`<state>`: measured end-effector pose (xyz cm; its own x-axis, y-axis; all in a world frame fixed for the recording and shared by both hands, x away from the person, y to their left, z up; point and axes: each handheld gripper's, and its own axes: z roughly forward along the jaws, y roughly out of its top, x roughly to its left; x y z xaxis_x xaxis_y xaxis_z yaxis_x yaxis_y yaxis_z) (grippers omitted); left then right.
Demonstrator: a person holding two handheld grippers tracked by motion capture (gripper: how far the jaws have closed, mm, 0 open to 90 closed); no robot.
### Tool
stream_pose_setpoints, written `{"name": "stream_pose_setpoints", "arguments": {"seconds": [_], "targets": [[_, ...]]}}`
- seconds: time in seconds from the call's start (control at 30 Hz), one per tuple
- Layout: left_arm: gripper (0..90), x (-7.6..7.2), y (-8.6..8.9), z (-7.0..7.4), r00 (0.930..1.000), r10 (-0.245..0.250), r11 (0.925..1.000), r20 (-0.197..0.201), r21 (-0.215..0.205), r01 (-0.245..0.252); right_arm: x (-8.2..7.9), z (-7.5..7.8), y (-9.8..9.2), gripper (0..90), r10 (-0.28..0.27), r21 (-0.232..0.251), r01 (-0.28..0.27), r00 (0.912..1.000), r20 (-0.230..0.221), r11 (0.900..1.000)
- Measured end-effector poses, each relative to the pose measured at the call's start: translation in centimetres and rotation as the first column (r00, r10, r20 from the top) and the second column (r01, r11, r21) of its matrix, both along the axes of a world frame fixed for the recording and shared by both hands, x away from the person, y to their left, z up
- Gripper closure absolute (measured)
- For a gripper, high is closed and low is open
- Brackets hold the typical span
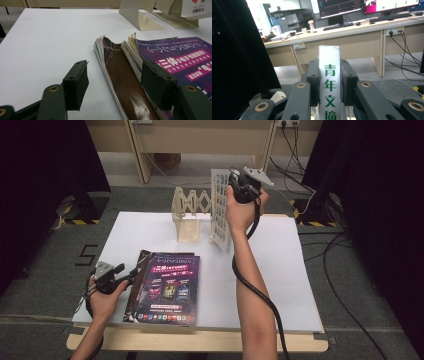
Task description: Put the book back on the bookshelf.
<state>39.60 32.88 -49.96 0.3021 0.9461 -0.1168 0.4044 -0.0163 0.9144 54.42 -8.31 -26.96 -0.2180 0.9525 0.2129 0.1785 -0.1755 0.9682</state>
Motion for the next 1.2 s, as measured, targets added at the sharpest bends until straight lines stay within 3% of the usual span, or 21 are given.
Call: {"name": "stream_pose_setpoints", "arguments": {"seconds": [0.6, 0.63, 0.83, 1.0, 1.2], "targets": [[38.1, 0.0, 0.0, 0.0, 1.0000, -0.003, 1.0000, 0.001, -0.001, 0.003, 1.1, -1.9, 1.3, 74.5, 0.018, -0.031, -0.018, 0.9998, 0.011, 0.999], [38.1, 0.0, 0.0, 0.0, 1.0000, -0.003, 1.0000, 0.000, 0.002, 0.003, 0.9, -2.0, 1.6, 74.5, 0.022, -0.057, -0.021, 0.9996, 0.019, 0.998], [38.2, 0.0, -0.1, 0.0, 1.0000, -0.005, 1.0000, 0.002, 0.004, 0.005, 0.2, -2.6, 1.6, 74.4, 0.036, -0.085, -0.031, 0.9981, 0.051, 0.996], [38.3, 0.0, -0.1, 0.0, 1.0000, -0.004, 0.9999, 0.004, 0.012, 0.004, -1.5, -4.8, 1.5, 74.3, 0.038, -0.128, -0.027, 0.9959, 0.082, 0.991], [38.4, 0.0, -0.2, 0.0, 1.0000, -0.005, 0.9998, 0.003, 0.017, 0.005, -1.9, -5.9, 0.9, 74.3, 0.046, -0.131, -0.036, 0.9960, 0.077, 0.991]]}}
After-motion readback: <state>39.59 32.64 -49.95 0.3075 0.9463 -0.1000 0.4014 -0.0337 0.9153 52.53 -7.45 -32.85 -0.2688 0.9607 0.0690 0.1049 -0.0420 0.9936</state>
